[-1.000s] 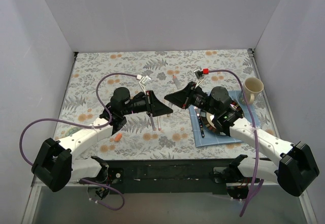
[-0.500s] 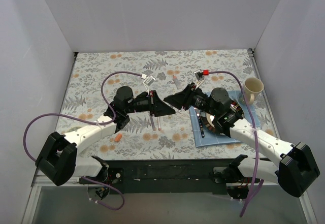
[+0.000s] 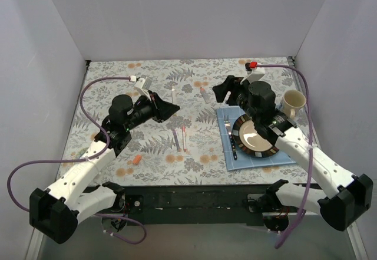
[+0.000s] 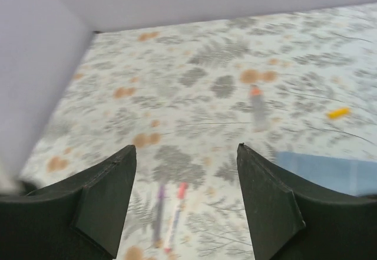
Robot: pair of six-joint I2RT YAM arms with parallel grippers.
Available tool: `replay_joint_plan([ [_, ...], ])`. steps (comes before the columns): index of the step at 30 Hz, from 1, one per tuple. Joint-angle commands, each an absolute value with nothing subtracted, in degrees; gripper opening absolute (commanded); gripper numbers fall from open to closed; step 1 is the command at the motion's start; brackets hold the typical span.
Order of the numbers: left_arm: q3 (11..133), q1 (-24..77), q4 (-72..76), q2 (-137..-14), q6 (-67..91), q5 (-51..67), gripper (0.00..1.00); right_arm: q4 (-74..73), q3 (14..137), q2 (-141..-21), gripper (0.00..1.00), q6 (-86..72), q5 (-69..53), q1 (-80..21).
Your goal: Insert the pens into the pen caps
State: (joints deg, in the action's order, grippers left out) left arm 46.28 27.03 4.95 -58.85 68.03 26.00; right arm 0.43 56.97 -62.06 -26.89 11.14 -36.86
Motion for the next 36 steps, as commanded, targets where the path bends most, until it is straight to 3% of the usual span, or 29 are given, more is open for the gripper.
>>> replay_joint_plan([
  [1,41.1,27.2,5.5,-53.2,61.2,20.0,0.0,-9.3,61.6,-71.2,0.75,-24.1,23.2,-28.2],
  [5,41.5,27.8,2.0,-51.2,57.0,15.4,0.0,-14.4,69.1,-83.7,0.72,-35.7,23.0,-21.6],
  [10,40.8,28.7,0.7,-48.9,57.5,10.3,0.0,-26.1,85.3,-99.4,0.65,-48.3,28.7,-20.0],
  [14,40.7,29.1,1.1,-48.4,57.9,10.9,0.0,-28.9,90.8,-110.1,0.63,-51.4,30.9,-19.7],
  [19,40.8,29.3,1.3,-48.1,57.9,11.9,0.0,-28.9,97.2,-117.9,0.57,-52.1,35.4,-19.7],
  [36,40.3,29.4,2.3,-47.0,58.4,12.6,0.0,-31.6,107.8,-133.1,0.56,-51.0,36.3,-19.4],
])
